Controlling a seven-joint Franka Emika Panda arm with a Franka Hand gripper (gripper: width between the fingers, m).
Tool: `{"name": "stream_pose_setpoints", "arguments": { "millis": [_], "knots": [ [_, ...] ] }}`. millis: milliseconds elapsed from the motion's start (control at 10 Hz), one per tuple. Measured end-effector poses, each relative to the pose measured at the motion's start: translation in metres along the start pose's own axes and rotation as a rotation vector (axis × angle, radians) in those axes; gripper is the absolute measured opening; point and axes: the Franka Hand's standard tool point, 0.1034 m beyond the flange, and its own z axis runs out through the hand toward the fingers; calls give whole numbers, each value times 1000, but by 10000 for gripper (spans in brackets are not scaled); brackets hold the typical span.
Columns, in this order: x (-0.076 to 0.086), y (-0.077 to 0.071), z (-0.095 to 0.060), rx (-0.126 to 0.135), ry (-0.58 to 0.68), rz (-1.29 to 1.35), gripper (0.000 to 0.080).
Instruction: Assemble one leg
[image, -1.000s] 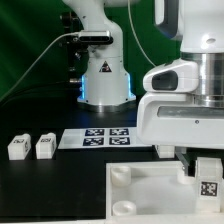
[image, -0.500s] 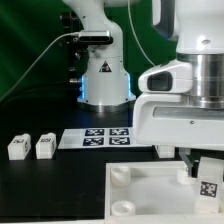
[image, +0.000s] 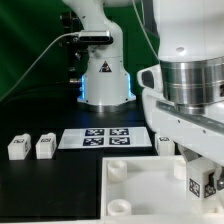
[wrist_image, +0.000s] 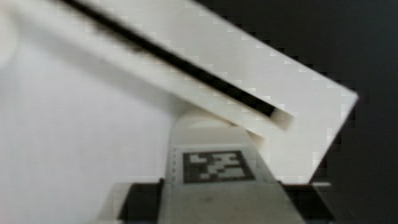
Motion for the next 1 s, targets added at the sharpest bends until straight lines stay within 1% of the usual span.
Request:
{"name": "stream_pose_setpoints", "arguments": {
  "millis": [200,300,500,600,1000],
  "knots": [
    [-9,-4,2,-2,2,278,293],
    [-7,-5,2,-9,1,419,293],
    [-6,-6,1,-3,-3,627,293],
    [-2,-6,0,3,-1,687,293],
    [0,-4,0,11,4,699,293]
  ]
}}
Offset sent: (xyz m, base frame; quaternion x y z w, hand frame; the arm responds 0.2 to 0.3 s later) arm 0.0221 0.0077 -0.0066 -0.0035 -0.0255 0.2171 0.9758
